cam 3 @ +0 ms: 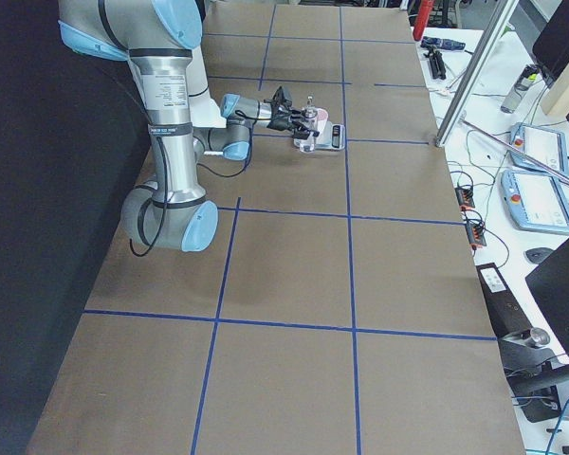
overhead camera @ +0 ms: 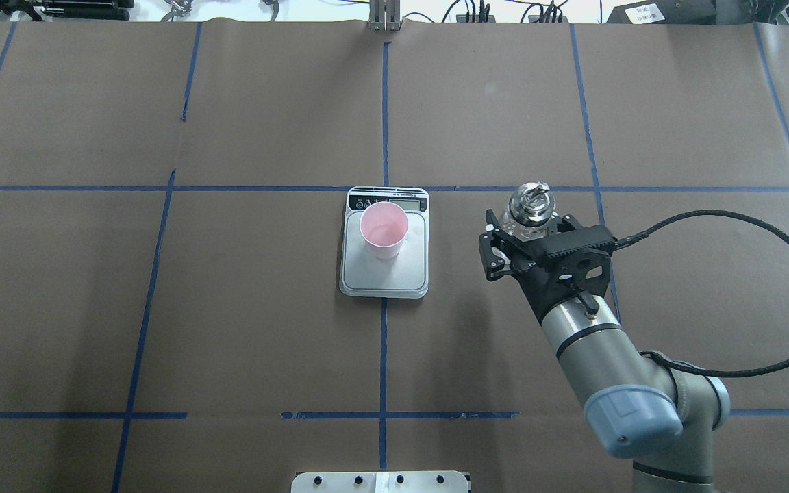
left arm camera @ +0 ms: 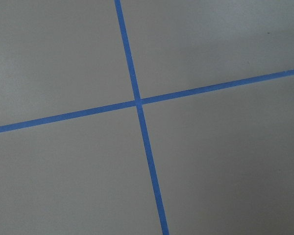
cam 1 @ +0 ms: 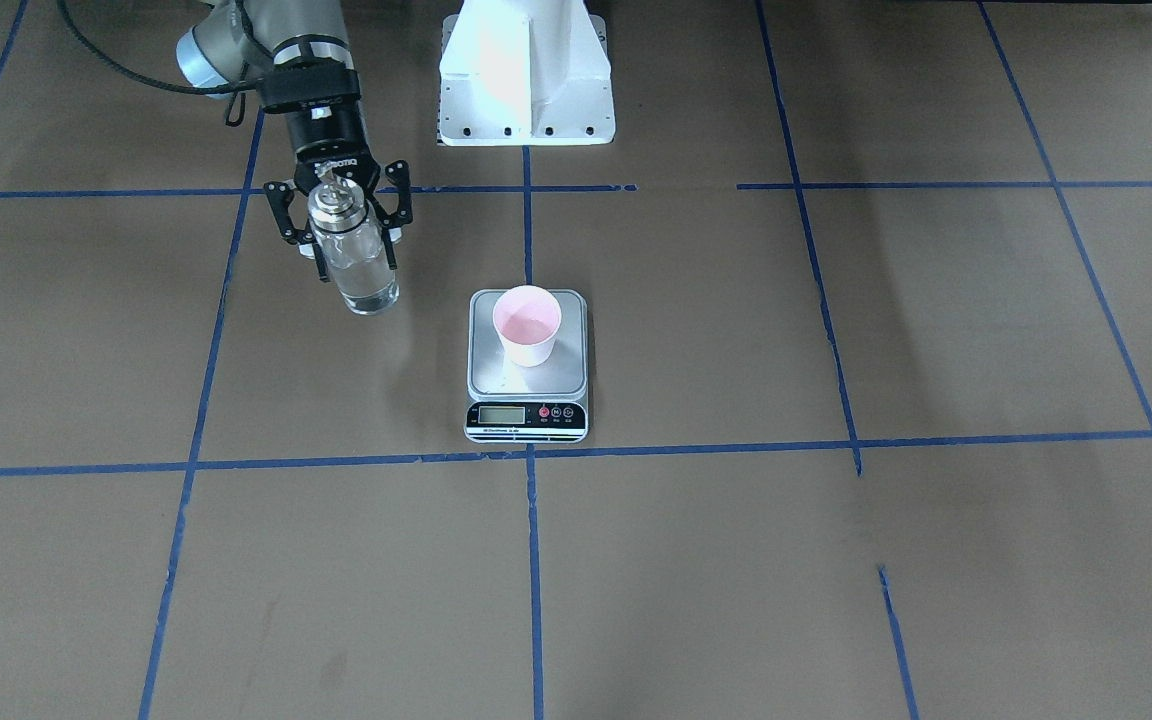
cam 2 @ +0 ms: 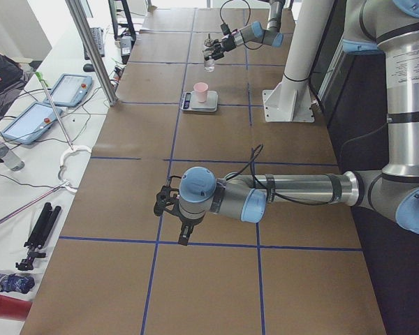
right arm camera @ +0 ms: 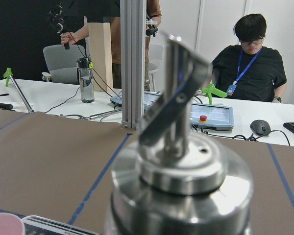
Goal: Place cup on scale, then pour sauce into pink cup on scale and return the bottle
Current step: 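Carry the upright bottle with the right gripper away from the scale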
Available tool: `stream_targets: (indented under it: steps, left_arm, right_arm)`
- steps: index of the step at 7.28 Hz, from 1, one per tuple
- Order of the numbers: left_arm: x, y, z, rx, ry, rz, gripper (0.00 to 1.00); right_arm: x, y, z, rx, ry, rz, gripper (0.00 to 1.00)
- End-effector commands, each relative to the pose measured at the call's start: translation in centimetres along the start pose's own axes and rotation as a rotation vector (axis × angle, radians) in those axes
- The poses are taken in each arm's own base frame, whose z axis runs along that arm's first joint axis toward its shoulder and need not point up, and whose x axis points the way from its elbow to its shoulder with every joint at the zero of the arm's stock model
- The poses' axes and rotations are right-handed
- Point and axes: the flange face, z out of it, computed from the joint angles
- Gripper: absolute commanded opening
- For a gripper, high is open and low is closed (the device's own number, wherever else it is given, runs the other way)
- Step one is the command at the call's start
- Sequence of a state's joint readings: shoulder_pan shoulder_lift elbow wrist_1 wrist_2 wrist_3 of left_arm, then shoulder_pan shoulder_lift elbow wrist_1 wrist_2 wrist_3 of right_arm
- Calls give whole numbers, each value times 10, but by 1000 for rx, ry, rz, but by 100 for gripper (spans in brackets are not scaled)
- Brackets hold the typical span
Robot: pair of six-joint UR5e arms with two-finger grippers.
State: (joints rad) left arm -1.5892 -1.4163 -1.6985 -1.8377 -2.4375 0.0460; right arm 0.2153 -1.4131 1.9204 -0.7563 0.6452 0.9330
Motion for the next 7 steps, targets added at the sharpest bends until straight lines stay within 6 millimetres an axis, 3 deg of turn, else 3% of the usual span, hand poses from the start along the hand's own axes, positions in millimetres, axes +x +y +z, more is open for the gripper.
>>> stream_targets:
  steps: [1,2,5,7]
  left_arm:
    - [5,-3,-5,9,0,9,100]
    - [5,-2,-4,8,0,10,100]
    - [7,-4,-7,14,-1,15,100]
    - [7,-3,-8,16,-1,14,100]
  right_arm:
    - [74,31,-15,-6,-17,9,0]
    - [95,49,-13,1,-24,19,0]
    - [125,94,2,-7,-13,-1,0]
    - [129,98,4,-11,-6,-11,0]
